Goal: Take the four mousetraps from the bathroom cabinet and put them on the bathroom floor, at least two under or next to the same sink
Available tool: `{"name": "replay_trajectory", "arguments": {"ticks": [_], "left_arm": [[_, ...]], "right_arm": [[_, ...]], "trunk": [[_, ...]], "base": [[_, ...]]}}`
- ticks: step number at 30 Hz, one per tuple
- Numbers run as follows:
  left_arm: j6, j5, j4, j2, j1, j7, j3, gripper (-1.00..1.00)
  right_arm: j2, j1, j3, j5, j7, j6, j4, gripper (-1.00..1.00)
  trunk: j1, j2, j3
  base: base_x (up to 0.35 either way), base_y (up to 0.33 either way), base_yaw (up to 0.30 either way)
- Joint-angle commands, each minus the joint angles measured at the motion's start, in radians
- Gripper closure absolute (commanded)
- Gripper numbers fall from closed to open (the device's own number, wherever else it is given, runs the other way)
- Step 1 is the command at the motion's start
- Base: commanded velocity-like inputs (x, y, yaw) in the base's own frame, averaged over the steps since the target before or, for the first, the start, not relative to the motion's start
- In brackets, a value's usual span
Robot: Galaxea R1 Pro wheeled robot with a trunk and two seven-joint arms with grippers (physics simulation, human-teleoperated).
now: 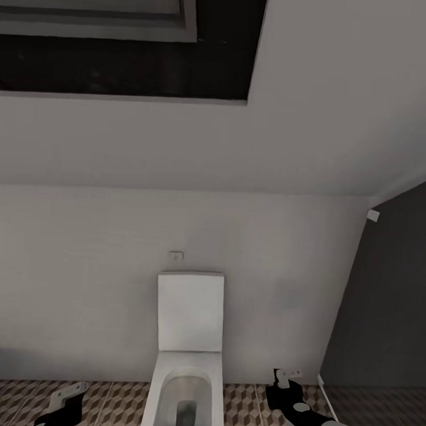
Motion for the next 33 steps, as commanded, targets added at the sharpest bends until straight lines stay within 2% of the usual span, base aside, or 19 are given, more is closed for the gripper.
{"name": "replay_trajectory", "arguments": {"ticks": [1,33], "left_arm": [[-0.004,0.006,0.003,-0.001,-0.001,-0.003,-0.007,1.0],[-0.008,0.006,0.003,0.001,-0.001,-0.003,-0.006,1.0]], "right_arm": [[0.001,-0.001,0.009,-0.012,0.001,-0.008,0.005,1.0],[-0.002,-0.001,0.007,-0.016,0.008,-0.009,0.005,1.0]], "trunk": [[0.004,-0.008,-0.004],[0.127,-0.232,-0.104]], "base": [[0.0,0.0,0.0],[0.0,0.0,0.0]]}}
